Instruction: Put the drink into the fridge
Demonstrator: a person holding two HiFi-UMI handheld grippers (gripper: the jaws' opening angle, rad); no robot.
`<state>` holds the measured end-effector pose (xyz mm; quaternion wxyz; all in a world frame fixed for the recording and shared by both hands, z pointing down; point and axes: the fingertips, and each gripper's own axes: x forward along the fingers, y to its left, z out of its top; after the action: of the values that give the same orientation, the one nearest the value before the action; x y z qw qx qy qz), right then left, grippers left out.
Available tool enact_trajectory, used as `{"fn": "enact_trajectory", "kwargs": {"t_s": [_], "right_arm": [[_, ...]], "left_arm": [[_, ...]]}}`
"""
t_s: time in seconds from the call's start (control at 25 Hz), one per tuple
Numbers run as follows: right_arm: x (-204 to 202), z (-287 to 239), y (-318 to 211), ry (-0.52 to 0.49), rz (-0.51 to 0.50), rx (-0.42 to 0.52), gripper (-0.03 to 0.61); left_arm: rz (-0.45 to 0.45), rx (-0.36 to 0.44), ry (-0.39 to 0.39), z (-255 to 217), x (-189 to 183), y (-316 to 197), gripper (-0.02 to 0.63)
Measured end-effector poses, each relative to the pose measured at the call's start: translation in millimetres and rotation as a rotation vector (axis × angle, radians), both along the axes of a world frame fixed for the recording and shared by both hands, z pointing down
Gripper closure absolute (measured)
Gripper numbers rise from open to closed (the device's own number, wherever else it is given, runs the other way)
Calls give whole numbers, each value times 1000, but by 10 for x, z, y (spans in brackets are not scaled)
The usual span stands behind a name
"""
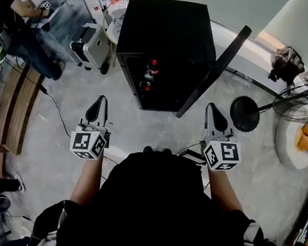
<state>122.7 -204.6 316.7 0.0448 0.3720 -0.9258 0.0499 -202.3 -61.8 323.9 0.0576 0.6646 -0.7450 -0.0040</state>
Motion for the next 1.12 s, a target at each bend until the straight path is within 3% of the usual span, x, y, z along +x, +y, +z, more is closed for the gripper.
{"fn": "enact_trajectory", "kwargs": {"t_s": [0.36,0.68,1.12], "right_arm": [[46,180,-151,38,49,14,557],[-109,391,-293,57,60,-15,557],[57,440,-277,57,53,-29,557]], "left_arm": [[77,-21,-12,104,300,-282,600],[104,-60,-13,270,193,-582,600],[178,-55,13,226,438,-557,600]]}}
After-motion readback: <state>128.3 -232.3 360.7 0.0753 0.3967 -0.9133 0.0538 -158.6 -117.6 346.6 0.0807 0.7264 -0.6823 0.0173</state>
